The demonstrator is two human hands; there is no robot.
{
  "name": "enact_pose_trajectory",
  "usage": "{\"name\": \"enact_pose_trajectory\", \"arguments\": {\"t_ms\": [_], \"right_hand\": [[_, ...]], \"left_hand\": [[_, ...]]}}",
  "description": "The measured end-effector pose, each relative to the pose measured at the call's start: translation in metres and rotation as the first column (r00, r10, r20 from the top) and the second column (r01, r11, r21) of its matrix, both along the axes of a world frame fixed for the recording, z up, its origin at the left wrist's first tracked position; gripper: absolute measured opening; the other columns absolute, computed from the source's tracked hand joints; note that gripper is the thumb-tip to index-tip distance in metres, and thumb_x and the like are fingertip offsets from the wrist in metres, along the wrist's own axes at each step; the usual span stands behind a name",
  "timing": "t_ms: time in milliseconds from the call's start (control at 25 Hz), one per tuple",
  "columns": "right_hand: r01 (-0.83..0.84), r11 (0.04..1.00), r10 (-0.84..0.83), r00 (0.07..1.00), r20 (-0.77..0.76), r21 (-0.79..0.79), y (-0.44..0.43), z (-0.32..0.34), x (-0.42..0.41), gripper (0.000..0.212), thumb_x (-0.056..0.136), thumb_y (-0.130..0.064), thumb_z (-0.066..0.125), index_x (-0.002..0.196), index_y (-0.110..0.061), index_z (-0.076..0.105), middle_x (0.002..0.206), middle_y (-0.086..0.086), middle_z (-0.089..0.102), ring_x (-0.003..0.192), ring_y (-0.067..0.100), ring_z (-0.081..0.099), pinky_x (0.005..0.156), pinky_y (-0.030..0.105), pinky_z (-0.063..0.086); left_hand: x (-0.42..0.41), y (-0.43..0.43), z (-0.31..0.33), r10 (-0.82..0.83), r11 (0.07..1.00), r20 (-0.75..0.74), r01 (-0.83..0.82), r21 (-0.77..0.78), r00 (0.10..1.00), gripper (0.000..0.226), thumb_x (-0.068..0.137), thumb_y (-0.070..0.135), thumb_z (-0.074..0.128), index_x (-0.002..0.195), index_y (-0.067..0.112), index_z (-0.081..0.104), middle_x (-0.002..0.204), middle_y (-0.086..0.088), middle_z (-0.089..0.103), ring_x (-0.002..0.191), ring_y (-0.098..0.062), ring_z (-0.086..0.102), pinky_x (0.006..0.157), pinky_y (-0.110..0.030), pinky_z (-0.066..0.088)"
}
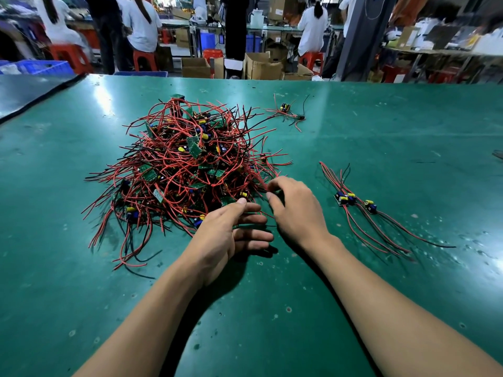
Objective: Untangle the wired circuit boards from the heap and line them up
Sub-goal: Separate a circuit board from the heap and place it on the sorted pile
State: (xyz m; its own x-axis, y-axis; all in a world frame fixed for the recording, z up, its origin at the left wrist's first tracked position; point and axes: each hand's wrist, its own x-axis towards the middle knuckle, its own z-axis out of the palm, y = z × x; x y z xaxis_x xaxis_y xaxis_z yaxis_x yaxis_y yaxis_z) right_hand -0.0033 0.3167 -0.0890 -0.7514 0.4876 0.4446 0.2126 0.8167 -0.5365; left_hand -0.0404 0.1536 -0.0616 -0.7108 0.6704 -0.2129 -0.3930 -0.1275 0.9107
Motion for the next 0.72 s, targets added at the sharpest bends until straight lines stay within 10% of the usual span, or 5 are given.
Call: {"name": "enact_pose_trajectory", "arguments": {"t_ms": [120, 200, 280, 360, 720], "right_hand": [[-0.061, 0.84, -0.135, 0.938, -0.318, -0.539, -0.01, 0.01, 0.008, 0.006, 0.096, -0.012, 0.061, 0.096, -0.016, 0.065, 0.088, 0.002, 0.072, 0.078, 0.015, 0.067, 0.069, 0.029, 0.053], [-0.289, 0.345, -0.306, 0.865, -0.398, -0.893, -0.01, 0.027, 0.019, 0.01, 0.098, -0.009, 0.057, 0.092, -0.014, 0.063, 0.08, 0.004, 0.072, 0.066, 0.015, 0.068, 0.053, 0.024, 0.052], [-0.501, -0.241, -0.359, 0.842, -0.403, -0.831, -0.003, 0.043, 0.034, 0.01, 0.092, -0.012, 0.06, 0.096, -0.005, 0.065, 0.08, 0.006, 0.071, 0.064, 0.016, 0.07, 0.05, 0.022, 0.053], [-0.53, -0.46, -0.227, 0.846, -0.482, -0.713, 0.0, 0.052, 0.049, 0.03, 0.084, -0.015, 0.065, 0.111, -0.002, 0.066, 0.088, 0.005, 0.069, 0.068, 0.015, 0.069, 0.051, 0.023, 0.054], [-0.275, -0.109, 0.348, 0.89, -0.296, -0.955, -0.025, 0.035, 0.049, 0.01, 0.081, -0.018, 0.068, 0.088, -0.016, 0.074, 0.081, 0.006, 0.069, 0.061, 0.016, 0.064, 0.04, 0.021, 0.046]], "left_hand": [[0.002, -0.001, 0.003, 0.001, 1.0, 0.013, -0.001, 0.008, 1.0, 0.036, 0.103, 0.028, 0.045, 0.112, -0.003, 0.06, 0.091, -0.017, 0.066, 0.062, -0.028, 0.068, 0.061, -0.036, 0.06], [0.002, -0.001, 0.004, -0.005, 1.0, 0.01, 0.005, 0.006, 1.0, 0.035, 0.102, 0.027, 0.046, 0.113, -0.004, 0.06, 0.091, -0.018, 0.066, 0.062, -0.027, 0.067, 0.062, -0.036, 0.06], [0.002, -0.001, 0.004, -0.007, 1.0, 0.003, 0.007, 0.003, 1.0, 0.034, 0.102, 0.025, 0.046, 0.112, -0.004, 0.06, 0.092, -0.019, 0.065, 0.061, -0.026, 0.067, 0.062, -0.035, 0.06], [0.002, -0.001, 0.003, -0.007, 1.0, 0.006, 0.007, 0.003, 1.0, 0.032, 0.102, 0.024, 0.047, 0.109, -0.003, 0.061, 0.091, -0.02, 0.065, 0.061, -0.026, 0.067, 0.06, -0.035, 0.06], [0.001, 0.002, 0.0, -0.024, 1.0, 0.003, 0.024, -0.014, 1.0, 0.037, 0.081, 0.043, 0.067, 0.086, 0.006, 0.068, 0.068, -0.014, 0.066, 0.047, -0.017, 0.062, 0.048, -0.027, 0.056]]}}
